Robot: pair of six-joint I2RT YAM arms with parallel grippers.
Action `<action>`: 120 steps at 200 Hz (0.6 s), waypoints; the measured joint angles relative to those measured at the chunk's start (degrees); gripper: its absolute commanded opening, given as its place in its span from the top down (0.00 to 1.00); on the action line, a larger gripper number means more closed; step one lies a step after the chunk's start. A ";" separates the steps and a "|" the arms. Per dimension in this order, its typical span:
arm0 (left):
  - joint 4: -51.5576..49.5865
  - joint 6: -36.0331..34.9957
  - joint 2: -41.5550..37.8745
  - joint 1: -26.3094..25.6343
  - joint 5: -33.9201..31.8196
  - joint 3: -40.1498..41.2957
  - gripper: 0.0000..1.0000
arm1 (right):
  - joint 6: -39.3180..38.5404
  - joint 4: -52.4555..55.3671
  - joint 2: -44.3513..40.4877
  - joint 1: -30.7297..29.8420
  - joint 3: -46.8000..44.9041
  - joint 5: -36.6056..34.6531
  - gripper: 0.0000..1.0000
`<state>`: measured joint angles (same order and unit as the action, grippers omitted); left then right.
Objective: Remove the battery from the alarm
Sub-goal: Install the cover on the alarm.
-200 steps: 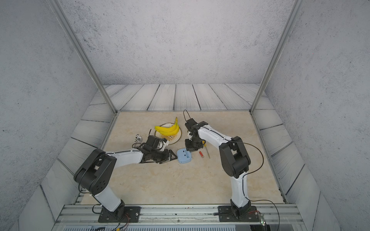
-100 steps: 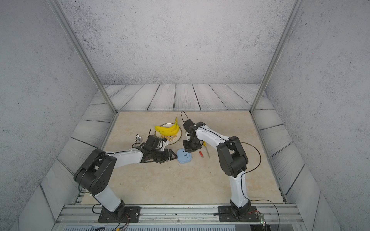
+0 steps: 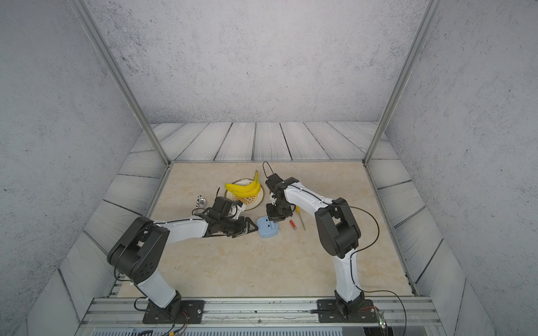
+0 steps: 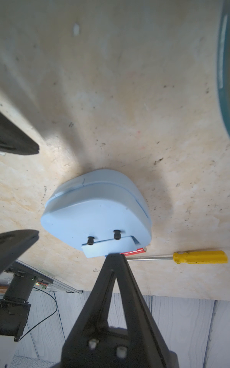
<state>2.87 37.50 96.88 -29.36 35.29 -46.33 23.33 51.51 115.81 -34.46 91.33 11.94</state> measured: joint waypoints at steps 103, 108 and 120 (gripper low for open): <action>-0.02 0.02 0.00 0.00 0.04 0.02 0.34 | 0.57 -1.22 0.28 -0.22 -0.04 1.44 0.83; -0.02 0.02 0.00 0.00 0.04 0.02 0.34 | 0.44 -1.27 0.28 -0.26 -0.11 1.53 0.79; -0.04 0.02 0.00 0.00 0.02 0.00 0.34 | 0.28 -1.44 0.28 -0.26 -0.33 1.73 0.73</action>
<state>2.83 37.52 96.88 -29.36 35.31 -46.33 23.62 50.06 116.09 -34.72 91.00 13.67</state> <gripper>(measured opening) 0.660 0.213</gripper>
